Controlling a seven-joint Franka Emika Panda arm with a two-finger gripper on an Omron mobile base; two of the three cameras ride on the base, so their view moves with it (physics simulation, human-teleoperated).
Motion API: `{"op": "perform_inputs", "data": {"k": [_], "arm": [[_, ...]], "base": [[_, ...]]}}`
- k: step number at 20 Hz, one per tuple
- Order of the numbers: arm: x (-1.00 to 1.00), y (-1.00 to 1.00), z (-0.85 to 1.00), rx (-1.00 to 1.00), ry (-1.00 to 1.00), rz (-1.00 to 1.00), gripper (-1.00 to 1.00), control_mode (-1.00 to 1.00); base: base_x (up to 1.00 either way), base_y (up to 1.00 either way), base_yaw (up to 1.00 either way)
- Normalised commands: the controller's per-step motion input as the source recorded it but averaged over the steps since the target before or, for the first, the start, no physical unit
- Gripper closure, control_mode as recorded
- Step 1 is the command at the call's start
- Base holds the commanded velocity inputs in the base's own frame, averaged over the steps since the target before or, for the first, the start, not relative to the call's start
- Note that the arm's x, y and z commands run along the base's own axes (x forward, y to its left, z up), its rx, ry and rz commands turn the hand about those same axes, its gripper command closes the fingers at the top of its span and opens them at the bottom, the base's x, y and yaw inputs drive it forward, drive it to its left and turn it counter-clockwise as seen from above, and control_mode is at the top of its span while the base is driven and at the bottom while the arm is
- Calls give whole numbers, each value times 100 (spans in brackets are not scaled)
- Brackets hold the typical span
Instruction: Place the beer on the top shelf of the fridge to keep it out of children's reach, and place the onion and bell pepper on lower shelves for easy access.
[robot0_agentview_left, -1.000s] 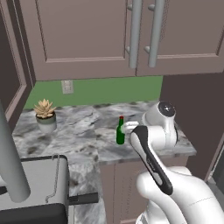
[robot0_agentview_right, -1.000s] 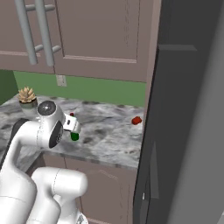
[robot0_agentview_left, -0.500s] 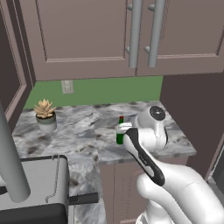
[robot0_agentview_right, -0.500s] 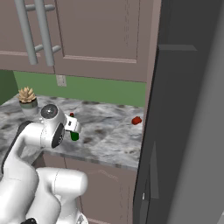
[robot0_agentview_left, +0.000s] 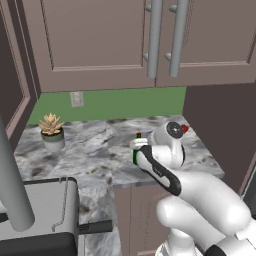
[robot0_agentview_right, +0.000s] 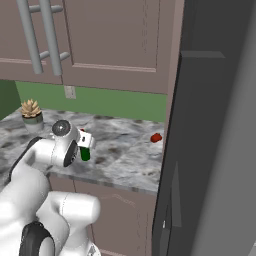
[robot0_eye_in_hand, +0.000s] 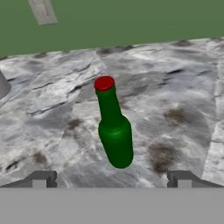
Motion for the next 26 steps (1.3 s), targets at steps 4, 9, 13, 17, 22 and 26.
{"op": "perform_inputs", "data": {"k": [4, 9, 13, 17, 22, 26], "arm": [[30, 0, -17, 0, -5, 0, -100, -100], [24, 1, -28, 0, -4, 0, -100, -100], [24, 5, -26, 0, -3, 0, -100, -100], [24, 3, -17, 0, -2, 0, -100, -100], [24, 1, -15, 0, 0, 0, -100, -100], [22, 1, -16, 0, 0, 0, -100, -100]], "base": [[0, 0, 0], [0, 0, 0], [0, 0, 0], [0, 0, 0], [0, 0, 0], [0, 0, 0]]}}
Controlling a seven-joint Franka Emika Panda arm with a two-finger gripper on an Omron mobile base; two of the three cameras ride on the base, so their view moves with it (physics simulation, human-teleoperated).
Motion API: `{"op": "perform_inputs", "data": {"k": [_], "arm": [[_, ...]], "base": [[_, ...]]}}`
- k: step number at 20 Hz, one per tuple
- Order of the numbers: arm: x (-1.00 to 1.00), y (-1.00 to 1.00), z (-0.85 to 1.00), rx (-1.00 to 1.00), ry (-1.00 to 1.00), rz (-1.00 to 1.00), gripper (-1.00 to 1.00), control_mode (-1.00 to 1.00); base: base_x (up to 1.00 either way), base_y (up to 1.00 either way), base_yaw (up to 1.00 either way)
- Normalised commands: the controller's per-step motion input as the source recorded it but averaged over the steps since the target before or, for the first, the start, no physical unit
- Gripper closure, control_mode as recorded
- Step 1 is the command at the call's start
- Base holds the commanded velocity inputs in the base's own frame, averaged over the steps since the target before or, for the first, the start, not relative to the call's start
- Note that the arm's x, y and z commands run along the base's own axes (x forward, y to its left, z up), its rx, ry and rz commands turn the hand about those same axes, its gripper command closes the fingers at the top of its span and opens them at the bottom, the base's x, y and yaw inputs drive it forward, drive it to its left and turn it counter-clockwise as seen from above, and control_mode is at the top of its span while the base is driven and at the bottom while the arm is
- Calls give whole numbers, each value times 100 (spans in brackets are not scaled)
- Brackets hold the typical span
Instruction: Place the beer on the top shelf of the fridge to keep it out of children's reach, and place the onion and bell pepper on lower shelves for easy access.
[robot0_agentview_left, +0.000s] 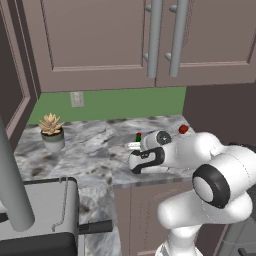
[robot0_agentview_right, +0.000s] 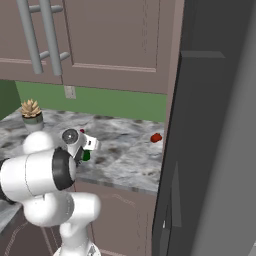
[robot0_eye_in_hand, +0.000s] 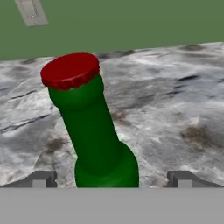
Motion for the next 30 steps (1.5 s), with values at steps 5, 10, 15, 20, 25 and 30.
{"op": "perform_inputs", "data": {"k": [5, 10, 15, 20, 25, 30], "arm": [[21, 0, -15, 0, 0, 0, -100, -100], [20, 1, -12, 0, 0, 0, -100, -100], [11, 3, -4, 0, -2, 0, 100, -100], [6, 0, 0, 0, 1, 0, 100, -100], [-25, 0, 67, -1, 0, 0, 100, -100], [-52, 0, 100, -6, 2, 0, 100, -100]], "base": [[0, 0, 0], [0, 0, 0], [0, 0, 0], [0, 0, 0], [0, 0, 0], [0, 0, 0]]}}
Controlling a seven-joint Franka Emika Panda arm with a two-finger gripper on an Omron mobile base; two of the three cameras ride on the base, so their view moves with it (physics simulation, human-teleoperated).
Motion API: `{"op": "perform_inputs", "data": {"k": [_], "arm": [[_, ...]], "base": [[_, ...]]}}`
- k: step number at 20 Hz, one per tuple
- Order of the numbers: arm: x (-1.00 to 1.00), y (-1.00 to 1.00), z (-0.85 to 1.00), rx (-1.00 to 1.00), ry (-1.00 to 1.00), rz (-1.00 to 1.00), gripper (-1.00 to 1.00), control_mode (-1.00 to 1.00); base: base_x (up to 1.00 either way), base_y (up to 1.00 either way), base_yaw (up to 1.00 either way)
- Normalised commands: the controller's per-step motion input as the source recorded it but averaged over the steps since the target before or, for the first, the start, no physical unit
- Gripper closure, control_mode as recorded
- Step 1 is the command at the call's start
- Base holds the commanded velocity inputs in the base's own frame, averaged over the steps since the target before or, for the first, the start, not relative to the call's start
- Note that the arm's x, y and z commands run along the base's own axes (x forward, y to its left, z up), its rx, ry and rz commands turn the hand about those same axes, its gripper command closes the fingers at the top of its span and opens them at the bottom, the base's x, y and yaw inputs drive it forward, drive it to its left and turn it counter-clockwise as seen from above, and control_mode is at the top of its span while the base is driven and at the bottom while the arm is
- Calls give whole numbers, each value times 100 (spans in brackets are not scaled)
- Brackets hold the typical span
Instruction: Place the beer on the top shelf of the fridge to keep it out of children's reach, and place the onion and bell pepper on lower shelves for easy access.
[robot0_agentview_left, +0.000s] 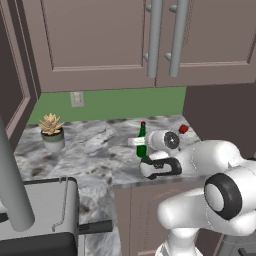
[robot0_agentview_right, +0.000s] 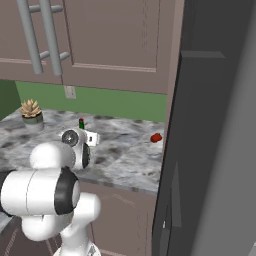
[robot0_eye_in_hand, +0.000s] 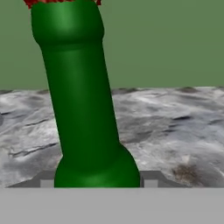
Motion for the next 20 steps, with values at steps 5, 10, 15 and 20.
{"op": "perform_inputs", "data": {"k": [5, 10, 15, 20], "arm": [[-48, -2, 100, -12, 21, 0, 100, -100], [-90, -14, 58, -15, 14, 0, 100, -100], [-100, -36, 31, -3, -7, 0, 100, -100], [-97, -52, 66, 4, -19, -6, 100, -100]], "base": [[0, 0, 0], [0, 0, 0], [0, 0, 0], [0, 0, 0]]}}
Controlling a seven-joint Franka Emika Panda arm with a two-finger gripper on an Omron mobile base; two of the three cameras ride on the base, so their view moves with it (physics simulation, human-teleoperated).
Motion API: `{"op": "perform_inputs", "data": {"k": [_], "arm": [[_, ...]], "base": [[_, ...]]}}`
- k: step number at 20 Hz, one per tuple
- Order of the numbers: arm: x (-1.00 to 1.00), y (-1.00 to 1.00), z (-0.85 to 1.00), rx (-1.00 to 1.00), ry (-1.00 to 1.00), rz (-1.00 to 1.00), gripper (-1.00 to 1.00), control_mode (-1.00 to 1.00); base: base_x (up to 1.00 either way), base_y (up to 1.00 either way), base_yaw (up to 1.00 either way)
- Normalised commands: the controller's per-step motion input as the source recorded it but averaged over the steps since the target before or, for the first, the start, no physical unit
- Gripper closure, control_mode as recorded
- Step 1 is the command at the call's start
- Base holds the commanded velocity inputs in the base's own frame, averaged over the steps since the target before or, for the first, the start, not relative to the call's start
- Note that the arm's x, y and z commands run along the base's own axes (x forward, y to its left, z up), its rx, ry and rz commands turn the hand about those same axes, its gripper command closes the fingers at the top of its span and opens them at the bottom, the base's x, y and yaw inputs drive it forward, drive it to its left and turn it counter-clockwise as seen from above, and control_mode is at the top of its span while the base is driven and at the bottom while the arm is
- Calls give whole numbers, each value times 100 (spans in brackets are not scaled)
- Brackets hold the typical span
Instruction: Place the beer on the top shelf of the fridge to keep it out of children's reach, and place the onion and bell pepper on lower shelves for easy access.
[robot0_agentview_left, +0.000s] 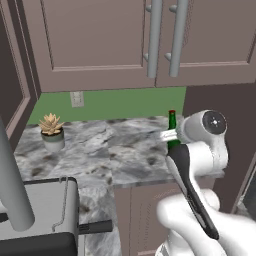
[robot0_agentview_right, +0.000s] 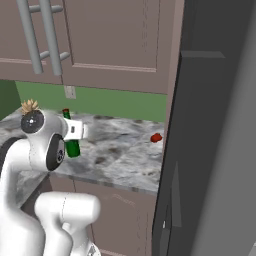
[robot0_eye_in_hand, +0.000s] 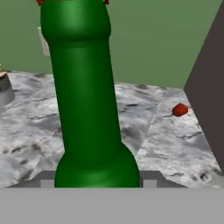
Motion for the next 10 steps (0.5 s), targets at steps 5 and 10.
{"op": "perform_inputs", "data": {"k": [5, 10], "arm": [[-88, -39, 97, 3, -5, -6, 100, -100], [-94, -17, 42, 0, -5, -1, 100, -100]], "base": [[0, 0, 0], [0, 0, 0]]}}
